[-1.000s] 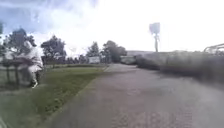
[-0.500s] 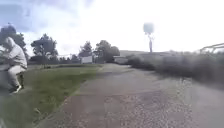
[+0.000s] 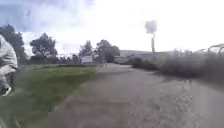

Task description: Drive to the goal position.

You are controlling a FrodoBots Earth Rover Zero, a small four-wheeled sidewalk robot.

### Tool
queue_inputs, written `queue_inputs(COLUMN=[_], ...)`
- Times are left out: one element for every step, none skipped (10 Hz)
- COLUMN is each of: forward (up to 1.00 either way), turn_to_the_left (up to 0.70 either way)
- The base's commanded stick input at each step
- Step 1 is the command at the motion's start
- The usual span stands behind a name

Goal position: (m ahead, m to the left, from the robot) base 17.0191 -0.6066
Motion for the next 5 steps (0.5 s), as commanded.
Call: queue_inputs(forward=[0.7, 0.7, 0.7, 0.7, 0.7], turn_to_the_left=[-0.04, -0.33, -0.33, -0.33, -0.33])
